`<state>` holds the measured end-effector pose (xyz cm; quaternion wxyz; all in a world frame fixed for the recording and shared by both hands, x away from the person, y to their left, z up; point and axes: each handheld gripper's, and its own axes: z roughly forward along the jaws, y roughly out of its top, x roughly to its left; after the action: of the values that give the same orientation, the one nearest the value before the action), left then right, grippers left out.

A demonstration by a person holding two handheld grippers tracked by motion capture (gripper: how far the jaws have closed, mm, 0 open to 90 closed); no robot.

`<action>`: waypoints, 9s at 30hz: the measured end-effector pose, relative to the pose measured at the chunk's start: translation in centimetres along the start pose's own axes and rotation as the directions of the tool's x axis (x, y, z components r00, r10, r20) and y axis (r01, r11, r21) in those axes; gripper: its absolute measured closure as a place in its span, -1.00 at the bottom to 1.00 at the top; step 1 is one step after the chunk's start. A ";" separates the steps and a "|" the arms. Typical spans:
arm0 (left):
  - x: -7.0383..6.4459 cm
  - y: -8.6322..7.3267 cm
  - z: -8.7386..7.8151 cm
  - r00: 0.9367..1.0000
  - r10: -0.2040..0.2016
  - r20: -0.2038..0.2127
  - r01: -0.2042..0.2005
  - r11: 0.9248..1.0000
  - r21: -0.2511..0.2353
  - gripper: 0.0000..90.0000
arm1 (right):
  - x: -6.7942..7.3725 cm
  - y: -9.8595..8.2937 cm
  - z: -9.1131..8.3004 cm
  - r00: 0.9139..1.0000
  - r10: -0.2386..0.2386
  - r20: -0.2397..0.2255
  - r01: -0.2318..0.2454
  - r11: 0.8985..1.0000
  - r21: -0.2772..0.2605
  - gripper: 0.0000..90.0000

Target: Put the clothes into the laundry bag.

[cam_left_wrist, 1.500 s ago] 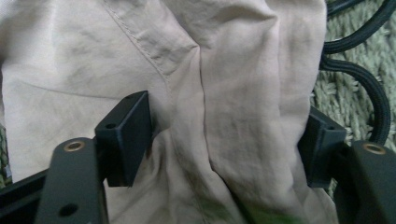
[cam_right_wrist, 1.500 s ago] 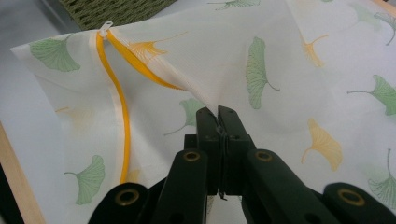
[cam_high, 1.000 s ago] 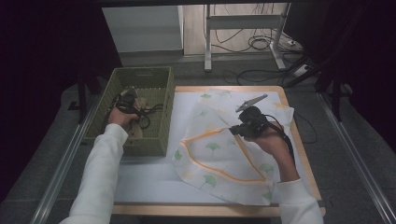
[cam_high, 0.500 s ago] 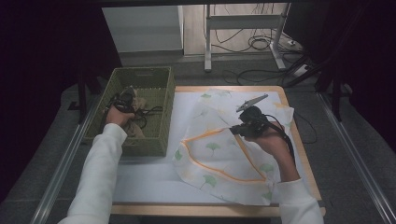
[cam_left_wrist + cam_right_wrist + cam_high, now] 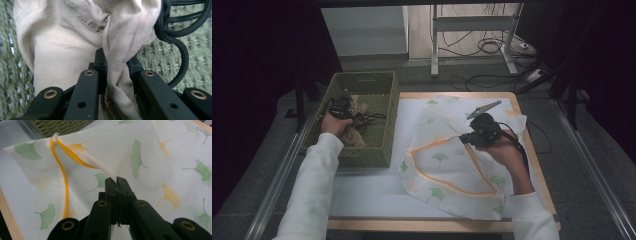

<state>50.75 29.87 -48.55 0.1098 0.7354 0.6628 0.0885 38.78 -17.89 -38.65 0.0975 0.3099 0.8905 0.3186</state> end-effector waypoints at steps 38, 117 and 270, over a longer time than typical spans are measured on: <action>1.0 -2.3 -4.4 0.989 0.007 0.144 0.041 0.945 -0.326 0.71 | -0.1 -0.1 0.1 1.000 -0.001 -0.004 0.001 1.000 0.007 0.95; -0.8 -8.2 -16.8 0.941 0.211 0.263 0.094 0.585 -0.806 0.71 | 0.0 -0.1 0.3 1.000 -0.002 0.000 0.002 1.000 0.016 0.95; -14.5 -17.1 -19.6 0.625 0.671 0.398 -0.076 0.560 -0.825 0.71 | 0.0 -0.1 0.5 1.000 -0.004 0.009 0.004 1.000 0.021 0.95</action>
<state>27.45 17.99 -34.25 0.6093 0.7330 0.2860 0.0980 38.88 -17.68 -39.09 0.0990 0.3106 0.8939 0.3076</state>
